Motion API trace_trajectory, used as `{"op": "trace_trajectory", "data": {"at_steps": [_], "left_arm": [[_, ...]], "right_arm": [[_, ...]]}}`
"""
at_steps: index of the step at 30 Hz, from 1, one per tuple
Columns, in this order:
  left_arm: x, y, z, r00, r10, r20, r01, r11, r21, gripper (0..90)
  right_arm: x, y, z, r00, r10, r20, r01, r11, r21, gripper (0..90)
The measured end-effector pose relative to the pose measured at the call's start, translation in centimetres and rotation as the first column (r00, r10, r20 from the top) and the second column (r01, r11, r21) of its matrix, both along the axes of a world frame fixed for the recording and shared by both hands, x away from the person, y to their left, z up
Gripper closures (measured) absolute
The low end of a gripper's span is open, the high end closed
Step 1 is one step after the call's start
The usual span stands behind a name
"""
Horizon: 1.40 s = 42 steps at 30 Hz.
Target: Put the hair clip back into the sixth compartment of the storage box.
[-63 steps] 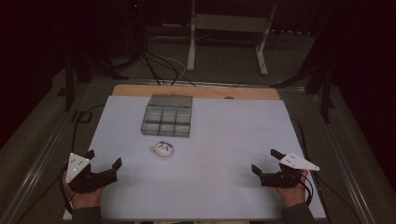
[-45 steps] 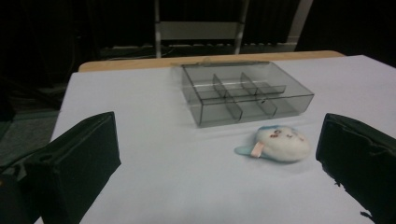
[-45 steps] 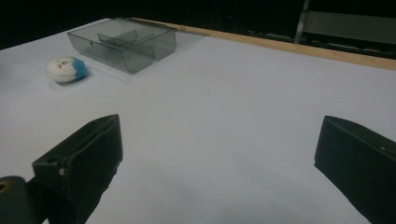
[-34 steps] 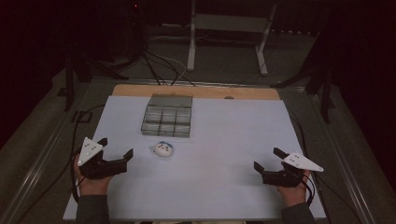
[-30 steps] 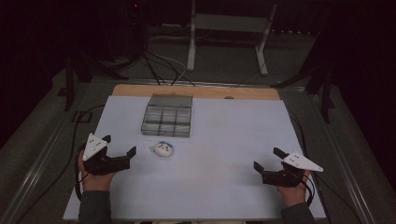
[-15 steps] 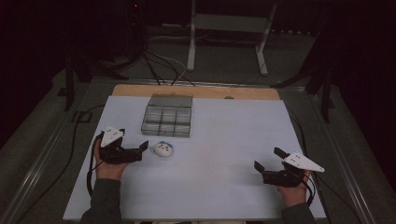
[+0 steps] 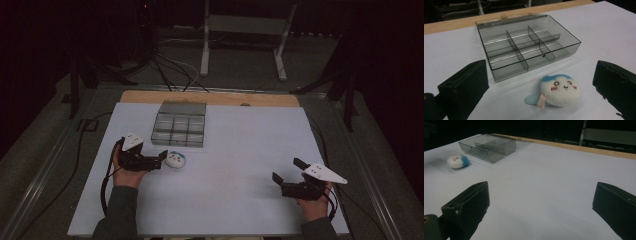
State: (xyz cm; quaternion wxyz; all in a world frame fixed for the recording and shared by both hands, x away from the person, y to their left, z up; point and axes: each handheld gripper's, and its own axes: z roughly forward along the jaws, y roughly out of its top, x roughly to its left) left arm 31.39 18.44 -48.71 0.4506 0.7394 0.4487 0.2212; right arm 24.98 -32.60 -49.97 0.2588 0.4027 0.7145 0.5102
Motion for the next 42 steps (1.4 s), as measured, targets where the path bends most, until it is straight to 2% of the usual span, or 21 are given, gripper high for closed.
{"op": "trace_trajectory", "data": {"at_steps": [14,24,32,39,42], "left_arm": [[1.1,-1.7,-1.4,0.9952,-0.064,-0.074,0.067,0.9971,0.036,2.8],[1.6,-2.9,-2.3,0.9902,-0.092,-0.105,0.099,0.9935,0.057,3.1],[1.9,-4.0,-3.1,0.9846,-0.116,-0.131,0.126,0.9897,0.068,4.9],[2.2,-4.5,-3.6,0.9808,-0.115,-0.158,0.13,0.9873,0.091,5.0],[2.3,-4.7,-4.0,0.9753,-0.122,-0.184,0.143,0.9845,0.102,6.5]], "right_arm": [[0.0,0.0,0.0,1.0,-0.001,-0.003,0.001,1.0,0.001,0.9],[0.0,0.0,0.0,1.0,0.001,-0.002,-0.001,1.0,0.002,0.9],[0.0,-0.1,0.0,1.0,0.002,-0.001,-0.002,1.0,0.002,1.0],[0.1,-0.1,0.0,1.0,0.003,0.0,-0.003,1.0,0.004,0.9],[0.1,0.0,0.0,1.0,0.003,-0.001,-0.003,1.0,0.004,0.9]]}}
